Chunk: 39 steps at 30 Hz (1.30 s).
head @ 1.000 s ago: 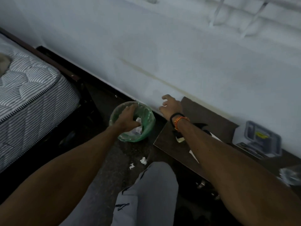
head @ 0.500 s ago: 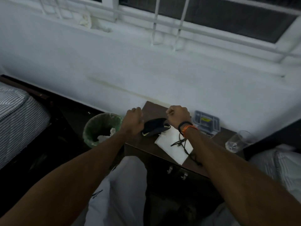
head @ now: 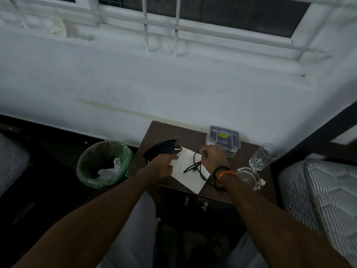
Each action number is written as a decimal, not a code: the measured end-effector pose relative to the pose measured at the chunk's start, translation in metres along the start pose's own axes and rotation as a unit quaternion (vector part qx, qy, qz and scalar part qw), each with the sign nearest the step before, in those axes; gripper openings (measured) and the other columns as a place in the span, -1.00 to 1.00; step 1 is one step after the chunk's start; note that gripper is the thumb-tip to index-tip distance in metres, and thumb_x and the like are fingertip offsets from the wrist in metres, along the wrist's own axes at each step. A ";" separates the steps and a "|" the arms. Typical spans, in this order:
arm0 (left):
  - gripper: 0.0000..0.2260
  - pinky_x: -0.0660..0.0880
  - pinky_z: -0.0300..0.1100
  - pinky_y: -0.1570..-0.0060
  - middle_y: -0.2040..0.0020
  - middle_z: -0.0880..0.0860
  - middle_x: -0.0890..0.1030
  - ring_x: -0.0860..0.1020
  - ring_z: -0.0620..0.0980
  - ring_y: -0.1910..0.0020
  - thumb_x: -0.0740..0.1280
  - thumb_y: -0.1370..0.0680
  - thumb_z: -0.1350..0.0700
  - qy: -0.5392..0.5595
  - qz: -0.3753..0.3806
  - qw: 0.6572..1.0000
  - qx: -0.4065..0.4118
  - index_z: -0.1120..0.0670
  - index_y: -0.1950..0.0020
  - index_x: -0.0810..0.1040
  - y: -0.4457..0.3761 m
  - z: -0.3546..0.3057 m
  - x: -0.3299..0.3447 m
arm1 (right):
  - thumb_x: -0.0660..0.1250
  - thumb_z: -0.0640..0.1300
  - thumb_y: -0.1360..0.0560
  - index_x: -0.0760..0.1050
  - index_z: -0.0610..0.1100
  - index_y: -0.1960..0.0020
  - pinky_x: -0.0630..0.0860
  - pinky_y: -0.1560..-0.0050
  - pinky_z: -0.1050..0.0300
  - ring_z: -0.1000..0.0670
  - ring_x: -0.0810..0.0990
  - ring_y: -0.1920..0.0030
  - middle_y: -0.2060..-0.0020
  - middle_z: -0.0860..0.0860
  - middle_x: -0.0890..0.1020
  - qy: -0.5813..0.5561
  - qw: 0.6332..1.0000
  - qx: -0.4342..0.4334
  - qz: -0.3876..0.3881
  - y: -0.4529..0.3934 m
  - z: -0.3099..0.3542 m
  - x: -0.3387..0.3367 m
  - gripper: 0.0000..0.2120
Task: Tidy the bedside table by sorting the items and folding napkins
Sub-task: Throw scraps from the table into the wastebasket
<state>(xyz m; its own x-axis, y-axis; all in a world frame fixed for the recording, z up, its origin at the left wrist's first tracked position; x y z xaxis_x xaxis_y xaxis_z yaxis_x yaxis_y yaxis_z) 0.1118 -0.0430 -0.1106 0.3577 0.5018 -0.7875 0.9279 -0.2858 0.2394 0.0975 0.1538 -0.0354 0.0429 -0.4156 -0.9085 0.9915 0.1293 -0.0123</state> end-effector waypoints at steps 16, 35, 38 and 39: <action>-0.68 0.55 0.04 -0.06 -0.22 0.14 0.49 0.54 0.16 -0.16 0.26 -0.56 0.15 -0.279 0.019 0.960 0.008 0.04 -0.32 0.47 -0.053 -0.004 0.028 | 0.31 -0.26 -0.47 0.67 -0.16 0.03 0.51 0.05 0.09 -0.18 0.65 0.05 0.06 -0.11 0.71 -0.031 0.989 0.049 -0.137 0.010 -0.071 -0.020 -0.83; -0.88 0.67 -0.05 0.28 0.22 0.18 0.61 0.67 0.06 0.31 0.37 -0.48 0.28 0.167 -0.151 0.974 -0.004 0.26 0.22 0.46 -0.047 -0.044 -0.005 | 0.31 -0.27 -0.44 0.60 -0.14 -0.16 0.52 -0.10 0.02 -0.20 0.56 -0.16 -0.14 -0.14 0.63 0.043 0.997 0.049 0.038 0.003 -0.098 0.018 -0.69; -0.90 0.67 -0.05 0.27 0.20 0.19 0.63 0.67 0.00 0.34 0.38 -0.47 0.28 0.189 -0.149 0.970 -0.024 0.27 0.19 0.49 -0.051 -0.037 -0.002 | 0.32 -0.24 -0.43 0.50 -0.12 -0.32 0.47 -0.24 -0.02 -0.19 0.48 -0.26 -0.26 -0.14 0.54 0.062 0.995 0.052 0.066 -0.009 -0.101 0.035 -0.55; -0.91 0.67 -0.09 0.28 0.20 0.18 0.63 0.67 -0.03 0.35 0.38 -0.47 0.28 0.192 -0.150 0.969 -0.030 0.27 0.19 0.50 -0.052 -0.036 -0.002 | 0.32 -0.24 -0.41 0.49 -0.12 -0.34 0.47 -0.25 -0.02 -0.19 0.48 -0.26 -0.26 -0.13 0.53 0.063 0.993 0.057 0.079 -0.012 -0.102 0.039 -0.52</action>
<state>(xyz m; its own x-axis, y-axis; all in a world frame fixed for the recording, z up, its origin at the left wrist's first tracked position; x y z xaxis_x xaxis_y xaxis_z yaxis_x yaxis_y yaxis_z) 0.0665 -0.0001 -0.1012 0.0732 0.8252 -0.5600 0.9965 -0.0379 0.0745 0.0747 0.2276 -0.1131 0.1905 -0.2812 -0.9405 0.9814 0.0781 0.1754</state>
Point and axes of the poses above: each hand's wrist, its own y-axis away from the middle knuckle, its own x-axis out of the palm, z = x × y, the point moved 6 cm from there along -y, towards the middle knuckle
